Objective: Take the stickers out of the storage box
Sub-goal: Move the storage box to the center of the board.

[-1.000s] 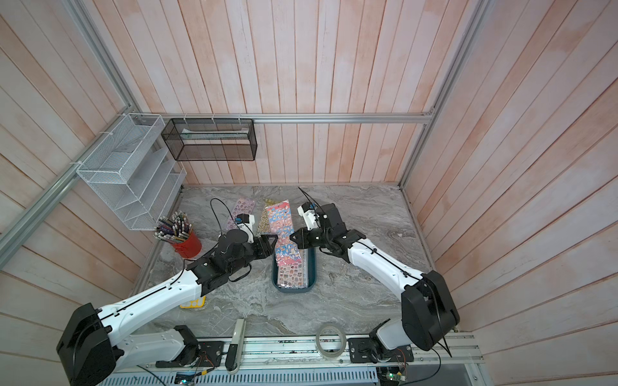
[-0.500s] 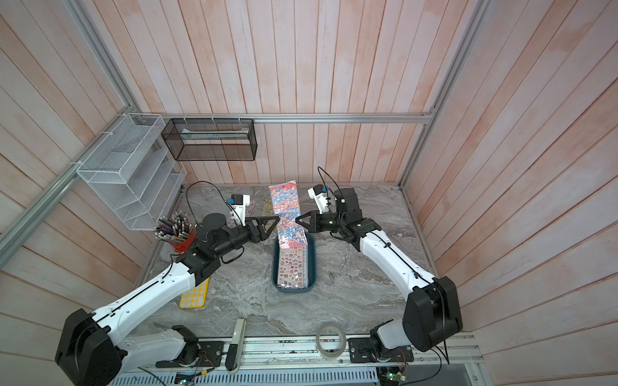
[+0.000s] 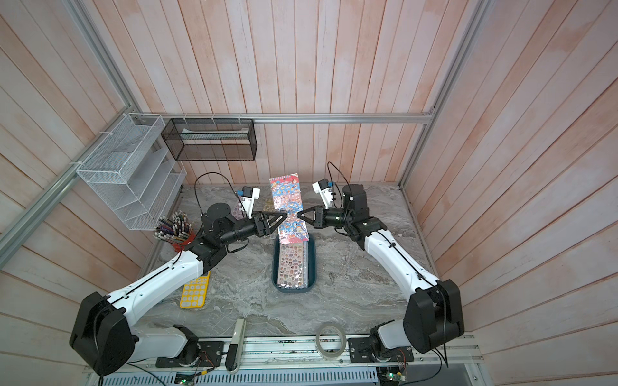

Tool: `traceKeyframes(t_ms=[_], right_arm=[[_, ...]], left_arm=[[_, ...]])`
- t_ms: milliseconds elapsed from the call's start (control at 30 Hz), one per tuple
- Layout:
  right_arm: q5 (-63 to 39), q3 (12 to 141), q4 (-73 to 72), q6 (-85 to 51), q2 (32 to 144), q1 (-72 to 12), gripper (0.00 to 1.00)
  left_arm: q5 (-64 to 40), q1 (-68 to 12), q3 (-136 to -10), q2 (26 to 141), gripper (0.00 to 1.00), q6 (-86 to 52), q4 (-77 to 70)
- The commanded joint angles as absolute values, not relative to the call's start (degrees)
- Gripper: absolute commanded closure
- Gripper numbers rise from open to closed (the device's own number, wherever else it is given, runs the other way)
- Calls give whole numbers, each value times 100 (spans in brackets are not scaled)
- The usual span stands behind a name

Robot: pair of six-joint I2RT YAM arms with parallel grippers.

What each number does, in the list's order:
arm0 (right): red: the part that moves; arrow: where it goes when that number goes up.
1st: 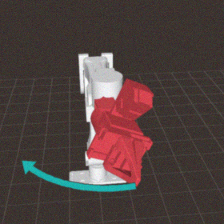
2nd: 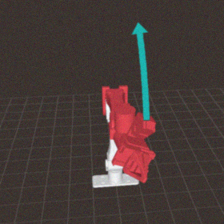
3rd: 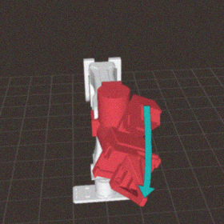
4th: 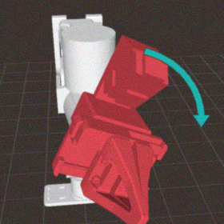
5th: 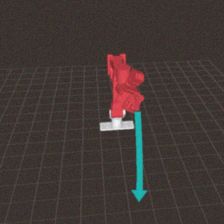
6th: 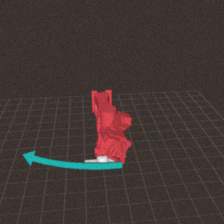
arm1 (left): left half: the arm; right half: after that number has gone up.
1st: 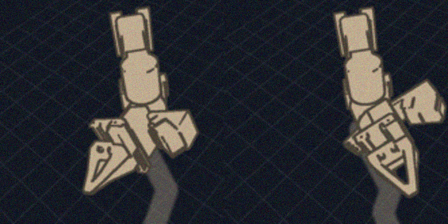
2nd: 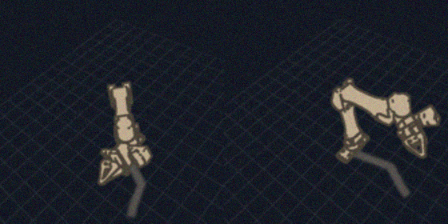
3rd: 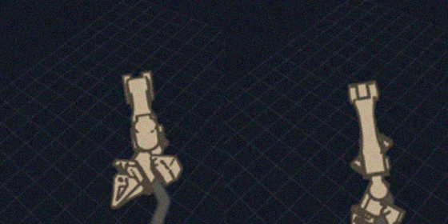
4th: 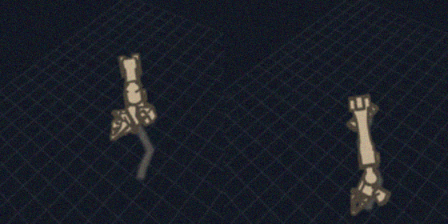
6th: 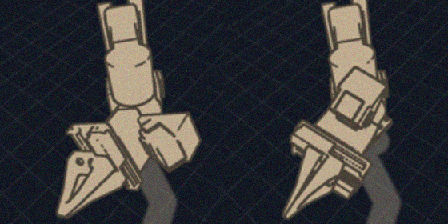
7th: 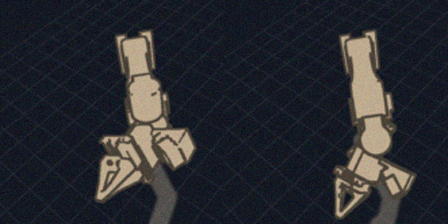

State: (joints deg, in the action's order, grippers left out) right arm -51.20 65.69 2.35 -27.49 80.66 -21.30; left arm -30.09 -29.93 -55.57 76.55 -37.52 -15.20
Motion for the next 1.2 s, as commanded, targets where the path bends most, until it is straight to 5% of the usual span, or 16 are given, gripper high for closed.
traceKeyframes(t_ms=[0, 167, 333, 500, 733, 900, 933, 1000, 1033, 1167], right_arm=[[-5351, 6662, 41, -2813, 7859, -2068, 100], [-5453, 6667, -37, -2880, 7861, -2037, 100], [-5528, 6595, -226, -3038, 7974, -2039, 100], [-5486, 6565, -280, -3079, 8051, -2039, 100], [-4869, 6623, -38, -2912, 8132, -2039, 83], [-4165, 6970, 346, -2786, 8480, -2023, 100], [-4058, 7045, 404, -2787, 8578, -2015, 100], [-3937, 7182, 495, -2771, 8780, -1988, 100], [-3912, 7207, 509, -2789, 8895, -1957, 100], [-3910, 7475, 493, -2885, 9352, -1824, 100]], left_arm=[[-2840, -2819, -5738, 7706, 28, -3683, -1213], [-3173, -2769, -5897, 7893, 31, -3753, -1174], [-3591, -2777, -5956, 8047, 48, -4022, -1707], [-3829, -2820, -6224, 8348, 100, -4165, -1863], [-3732, -2814, -6490, 8674, 100, -4198, -1927], [-3885, -2751, -6926, 9207, 100, -4084, -1735], [-3923, -2742, -7051, 9355, 95, -4021, -1662], [-3929, -2734, -7250, 9572, 63, -3894, -1554], [-3847, -2730, -7312, 9666, 55, -3849, -1514], [-3338, -2631, -7409, 9874, 45, -3753, -1381]])
